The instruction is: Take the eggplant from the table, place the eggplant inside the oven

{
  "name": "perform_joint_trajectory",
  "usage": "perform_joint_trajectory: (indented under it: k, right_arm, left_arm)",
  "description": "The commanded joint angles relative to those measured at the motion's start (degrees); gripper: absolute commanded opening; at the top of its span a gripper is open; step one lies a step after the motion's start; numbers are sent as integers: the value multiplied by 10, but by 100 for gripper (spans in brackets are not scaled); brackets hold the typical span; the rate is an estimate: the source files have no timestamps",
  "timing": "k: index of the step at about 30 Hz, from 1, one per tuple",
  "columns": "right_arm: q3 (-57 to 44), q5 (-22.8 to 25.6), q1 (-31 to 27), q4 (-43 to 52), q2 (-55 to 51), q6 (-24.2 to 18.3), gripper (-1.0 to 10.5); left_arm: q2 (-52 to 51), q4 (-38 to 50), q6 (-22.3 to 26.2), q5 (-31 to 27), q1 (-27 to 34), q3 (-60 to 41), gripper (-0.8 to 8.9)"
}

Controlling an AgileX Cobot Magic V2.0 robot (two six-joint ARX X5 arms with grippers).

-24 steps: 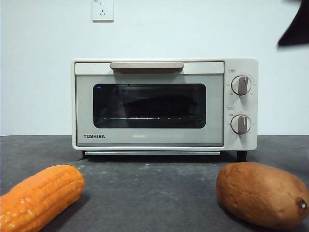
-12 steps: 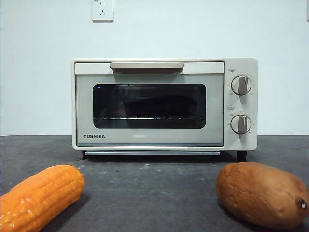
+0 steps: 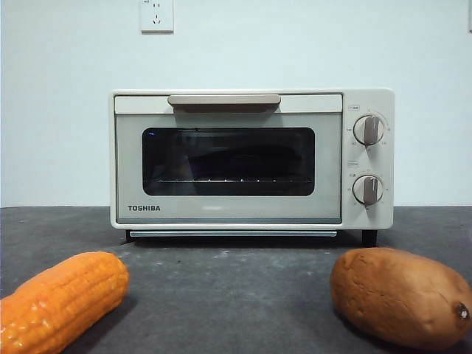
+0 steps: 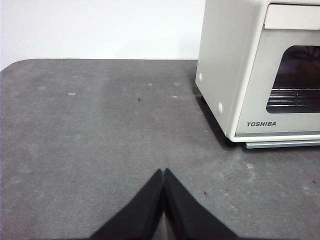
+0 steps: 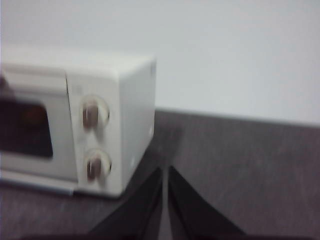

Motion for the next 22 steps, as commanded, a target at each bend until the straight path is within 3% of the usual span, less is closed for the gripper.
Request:
perform_joint_trajectory:
  k: [1,22]
  right_arm:
    - [-19,-2,-1,3,-5,22,4]
    - [-23,6,-1,-13,-5,20,4]
  left_arm:
    - [-1,6,6,-1,1,-16,6]
    - [-1,6,6,-1,1,-16,6]
